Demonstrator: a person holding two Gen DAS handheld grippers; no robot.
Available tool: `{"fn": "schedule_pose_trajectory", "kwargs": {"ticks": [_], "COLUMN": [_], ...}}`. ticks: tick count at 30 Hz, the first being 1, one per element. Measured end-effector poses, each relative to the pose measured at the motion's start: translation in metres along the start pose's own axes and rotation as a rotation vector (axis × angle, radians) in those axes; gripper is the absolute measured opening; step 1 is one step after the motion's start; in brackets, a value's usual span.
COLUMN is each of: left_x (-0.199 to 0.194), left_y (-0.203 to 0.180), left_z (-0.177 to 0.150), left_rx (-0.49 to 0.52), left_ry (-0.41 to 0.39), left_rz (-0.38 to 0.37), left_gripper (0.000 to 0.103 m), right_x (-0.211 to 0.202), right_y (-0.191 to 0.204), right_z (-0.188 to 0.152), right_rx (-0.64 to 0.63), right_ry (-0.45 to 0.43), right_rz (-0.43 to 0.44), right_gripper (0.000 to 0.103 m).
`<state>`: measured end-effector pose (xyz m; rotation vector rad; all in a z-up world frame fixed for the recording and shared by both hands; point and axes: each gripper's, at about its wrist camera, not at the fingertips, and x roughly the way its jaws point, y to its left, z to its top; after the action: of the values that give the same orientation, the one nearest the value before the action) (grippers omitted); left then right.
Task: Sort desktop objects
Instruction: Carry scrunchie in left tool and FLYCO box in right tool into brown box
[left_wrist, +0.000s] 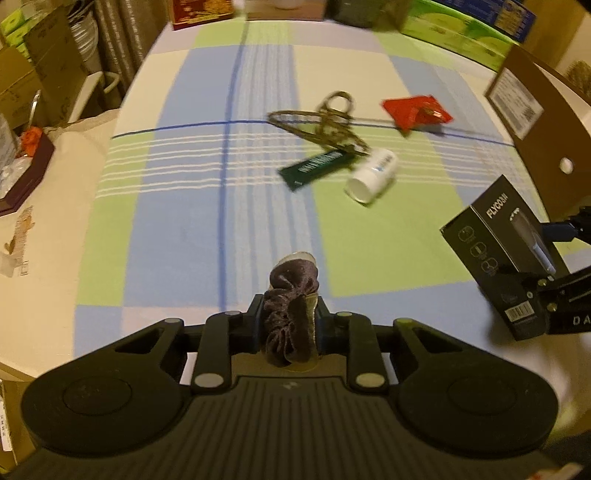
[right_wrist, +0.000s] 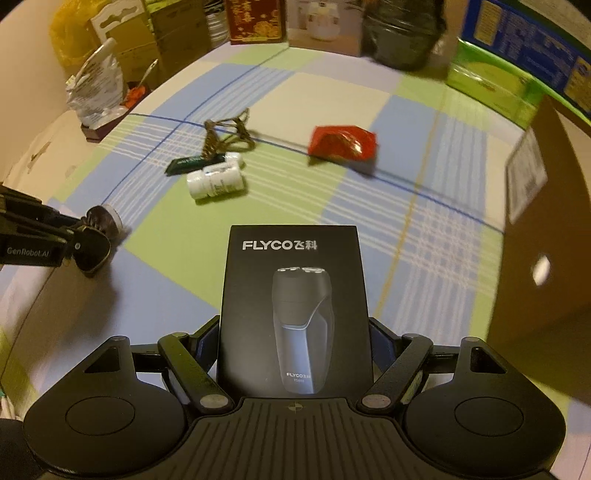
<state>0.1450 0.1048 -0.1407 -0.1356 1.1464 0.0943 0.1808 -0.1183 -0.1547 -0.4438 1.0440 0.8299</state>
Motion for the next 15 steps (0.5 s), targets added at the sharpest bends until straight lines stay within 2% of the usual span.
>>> {"fn": "schedule_pose_trajectory", "kwargs": {"ticks": [6,15], "left_x": [-0.008,-0.031], "left_y": [-0.032,-0.087], "left_z": [-0.004,0.005], "left_rx": [0.056,0.127], "left_ry": [-0.010,-0.067], "left_rz": [-0.043,-0.085], "left_gripper": [0.020,0.020], "right_x": [-0.021,-0.064], "right_y": [-0.020,-0.058], "right_z": [-0.020,-0.047], "right_rx": [0.035,0.055], "right_ry": [-0.010,-0.056], "right_rz": [0.001,-0.003], "right_gripper": [0.076,0.076]}}
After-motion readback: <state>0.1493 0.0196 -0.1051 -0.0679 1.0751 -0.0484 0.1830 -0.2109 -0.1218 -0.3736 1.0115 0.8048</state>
